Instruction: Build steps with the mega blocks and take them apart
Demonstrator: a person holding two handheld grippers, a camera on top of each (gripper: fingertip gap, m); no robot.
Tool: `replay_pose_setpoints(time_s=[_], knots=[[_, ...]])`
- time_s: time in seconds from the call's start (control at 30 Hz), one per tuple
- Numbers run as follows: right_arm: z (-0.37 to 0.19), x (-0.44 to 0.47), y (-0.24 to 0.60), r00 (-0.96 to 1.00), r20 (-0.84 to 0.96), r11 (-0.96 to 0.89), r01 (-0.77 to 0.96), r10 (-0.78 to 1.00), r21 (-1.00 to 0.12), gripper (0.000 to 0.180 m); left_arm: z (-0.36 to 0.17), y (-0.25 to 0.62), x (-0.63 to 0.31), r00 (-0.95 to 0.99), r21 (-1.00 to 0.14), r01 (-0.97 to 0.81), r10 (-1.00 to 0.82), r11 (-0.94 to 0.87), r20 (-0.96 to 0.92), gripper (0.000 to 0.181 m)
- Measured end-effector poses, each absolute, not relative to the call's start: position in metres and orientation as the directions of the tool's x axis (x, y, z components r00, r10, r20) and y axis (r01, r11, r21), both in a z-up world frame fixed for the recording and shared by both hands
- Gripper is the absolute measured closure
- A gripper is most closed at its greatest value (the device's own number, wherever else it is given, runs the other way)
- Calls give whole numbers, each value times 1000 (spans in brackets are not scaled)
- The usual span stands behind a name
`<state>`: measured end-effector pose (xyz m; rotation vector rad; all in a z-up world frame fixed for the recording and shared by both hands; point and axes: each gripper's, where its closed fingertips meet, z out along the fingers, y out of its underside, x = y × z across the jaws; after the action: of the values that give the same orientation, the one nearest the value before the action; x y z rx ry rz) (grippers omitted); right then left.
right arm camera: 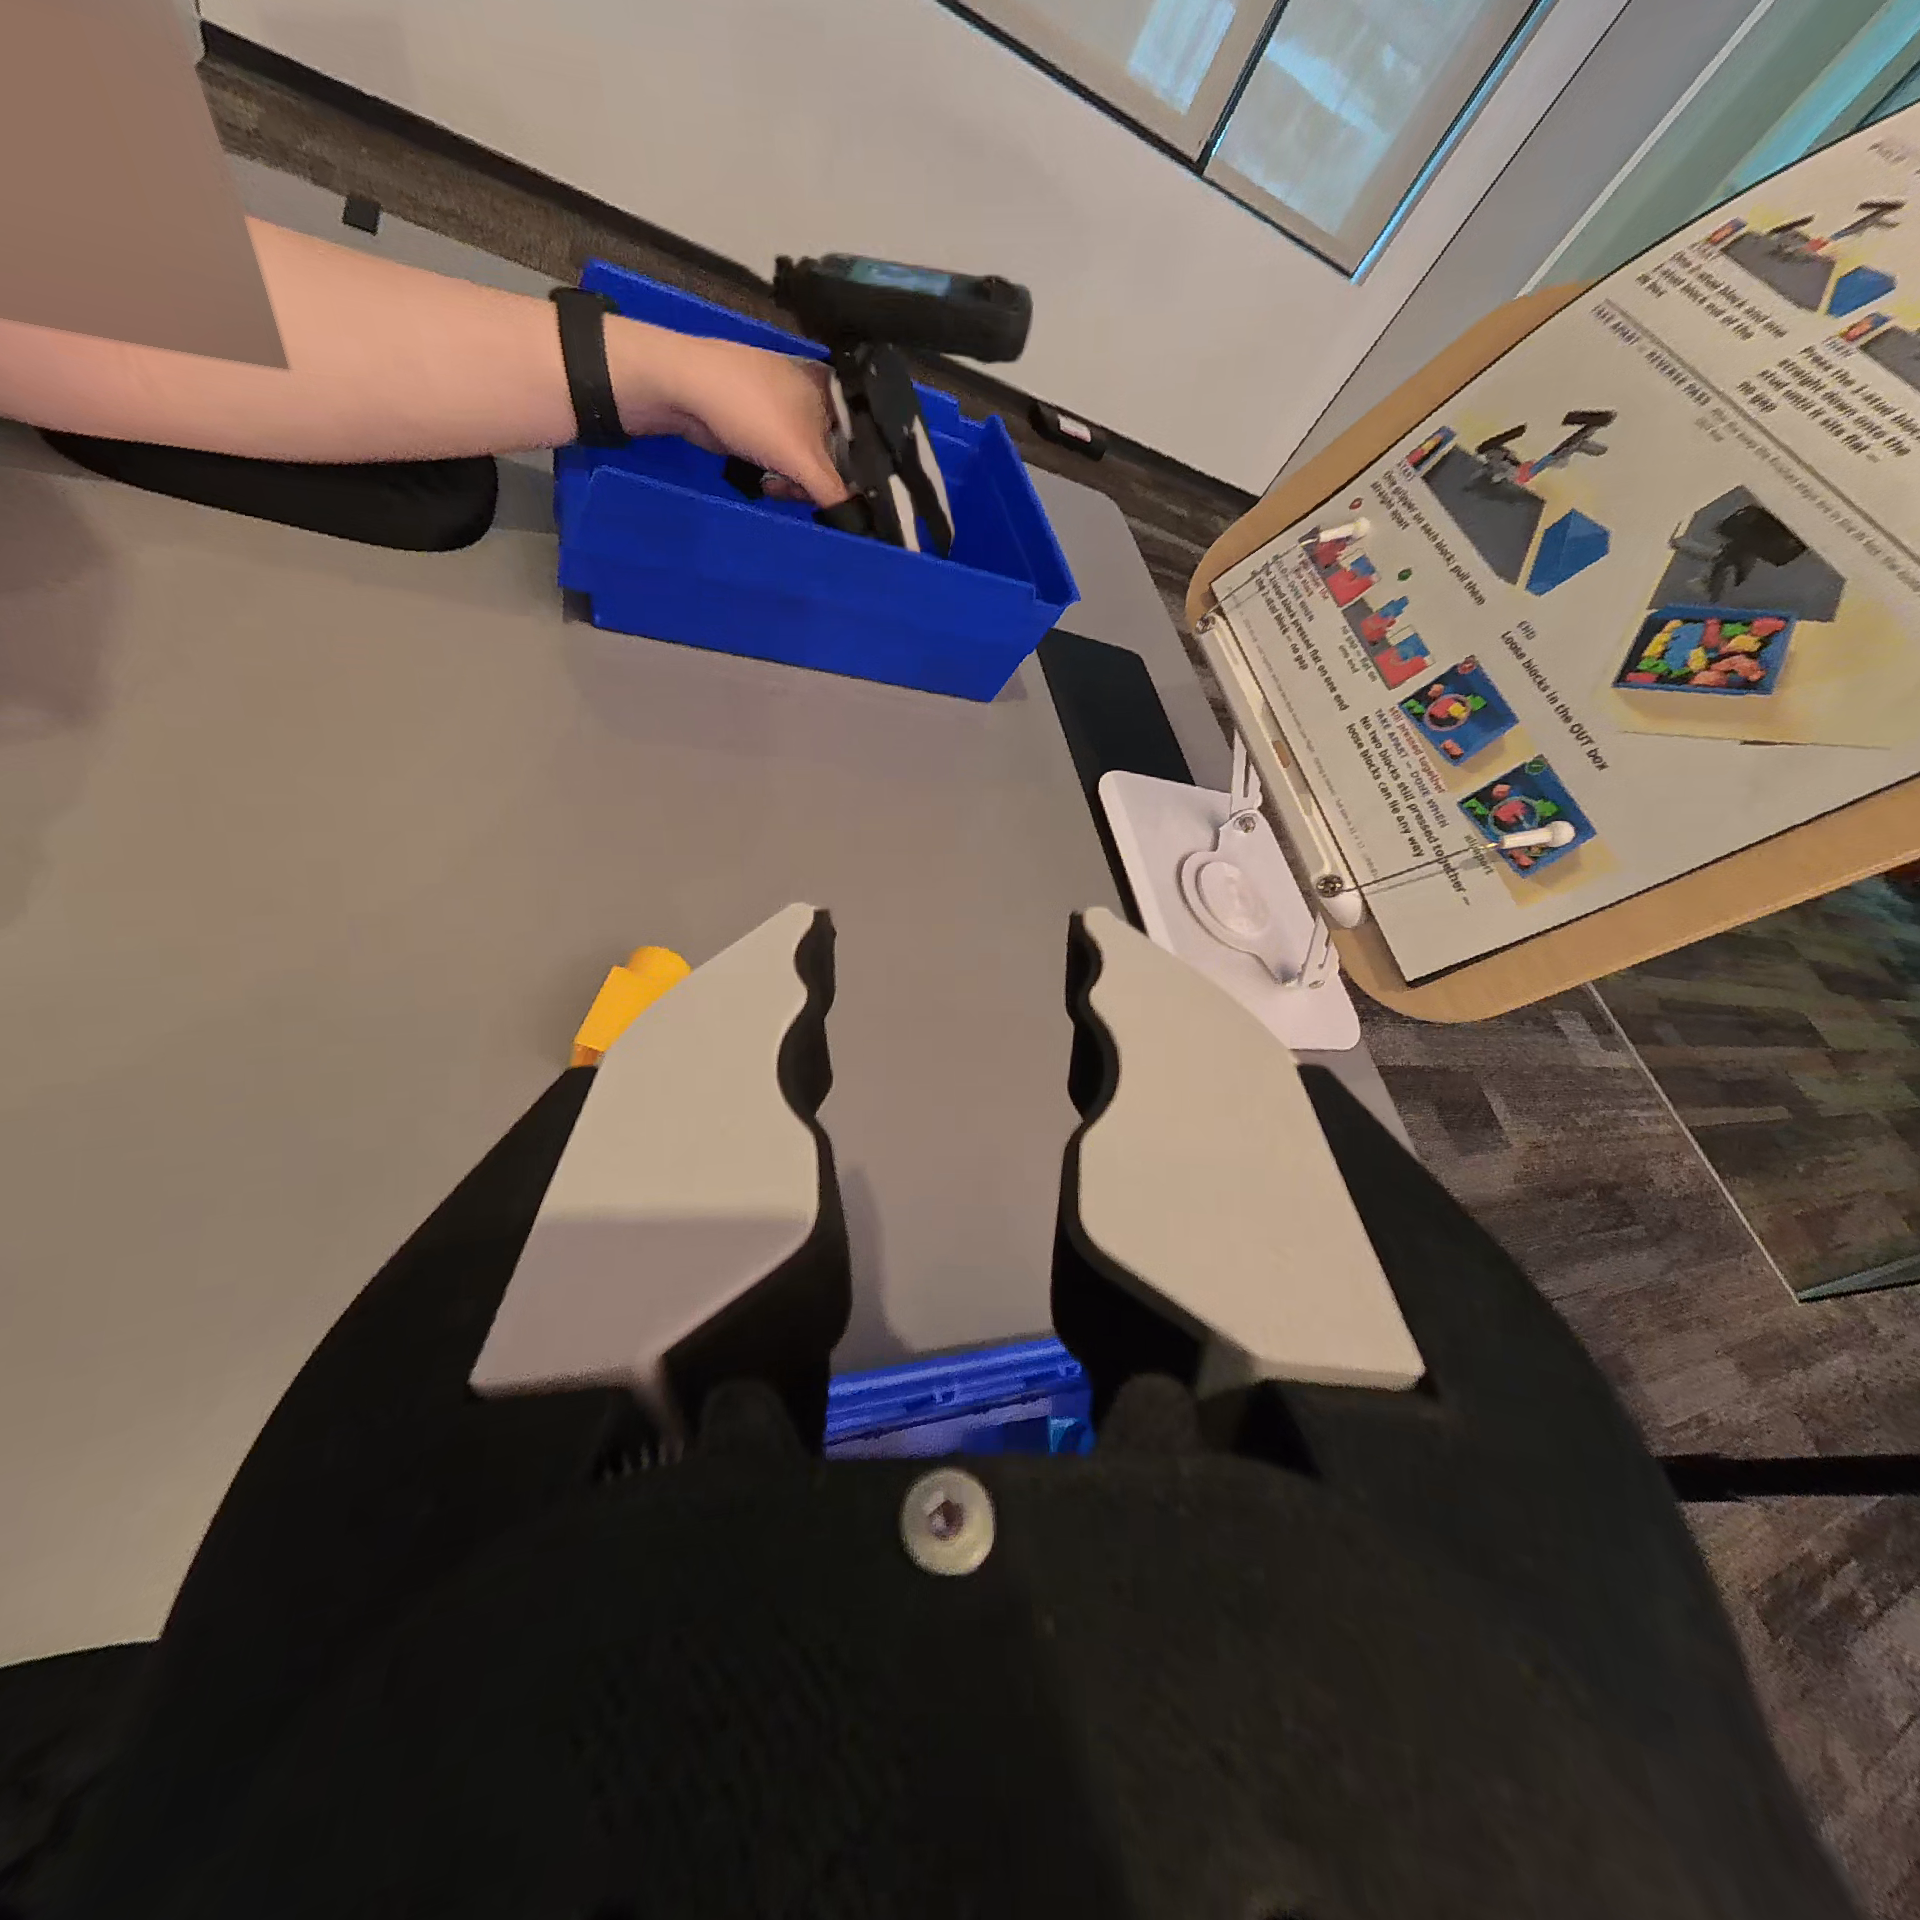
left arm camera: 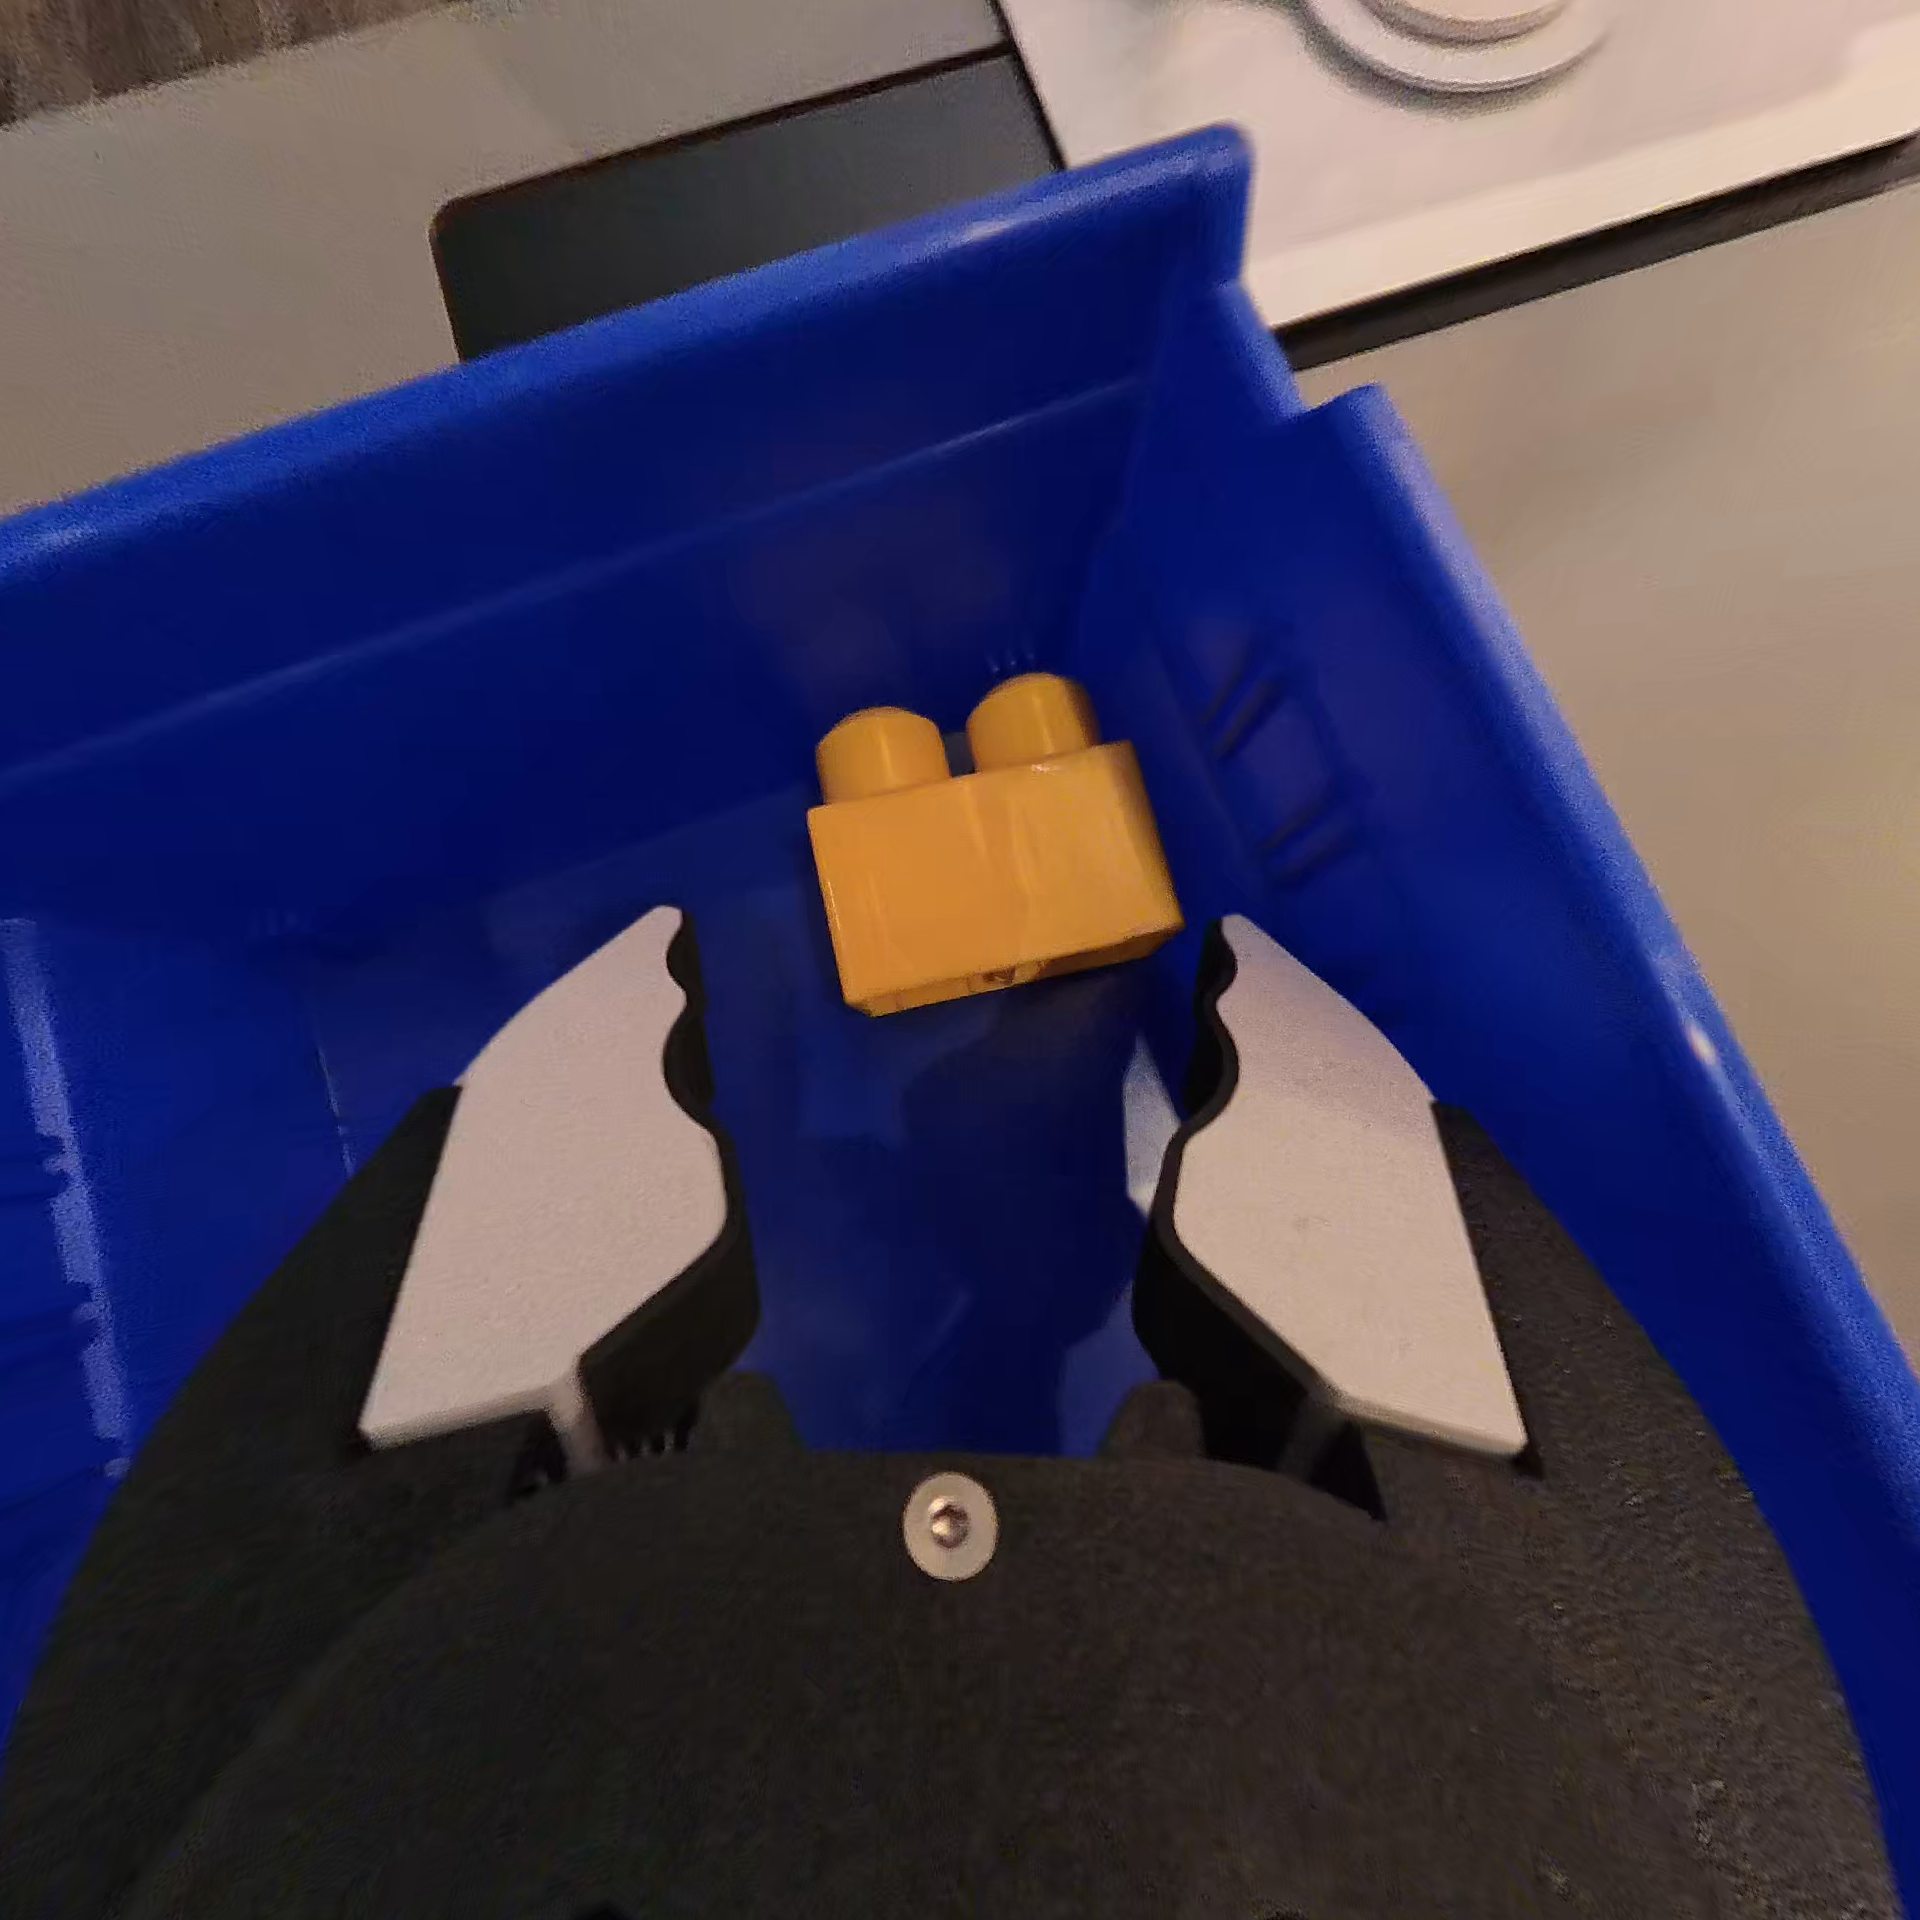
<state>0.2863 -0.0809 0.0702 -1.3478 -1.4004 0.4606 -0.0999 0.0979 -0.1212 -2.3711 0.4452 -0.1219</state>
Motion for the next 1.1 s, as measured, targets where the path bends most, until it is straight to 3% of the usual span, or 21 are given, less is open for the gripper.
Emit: replay_pose_setpoints(time_s=[0.27,0.5,0.63,0.77,0.87,1.1], knots=[[65,286,-78,224,411,269,475,884,-838,136,-131,106,-108,957,-665,-226,-290,-711,-15,78],[57,287,-77,212,408,259,504,888,-824,136,-129,100,-138,974,-641,-195,-223,-742,-38,86],[53,285,-76,205,403,252,515,892,-819,136,-117,103,-120,962,-692,-97,-245,-716,119,87],[49,284,-74,199,407,251,532,891,-809,136,-132,108,-126,974,-657,-143,-224,-740,40,87],[49,283,-74,196,407,252,532,892,-808,136,-135,110,-126,978,-653,-118,-200,-748,52,109],[47,283,-72,201,403,245,534,893,-809,136,-143,99,-127,974,-578,-141,-216,-803,63,106]])
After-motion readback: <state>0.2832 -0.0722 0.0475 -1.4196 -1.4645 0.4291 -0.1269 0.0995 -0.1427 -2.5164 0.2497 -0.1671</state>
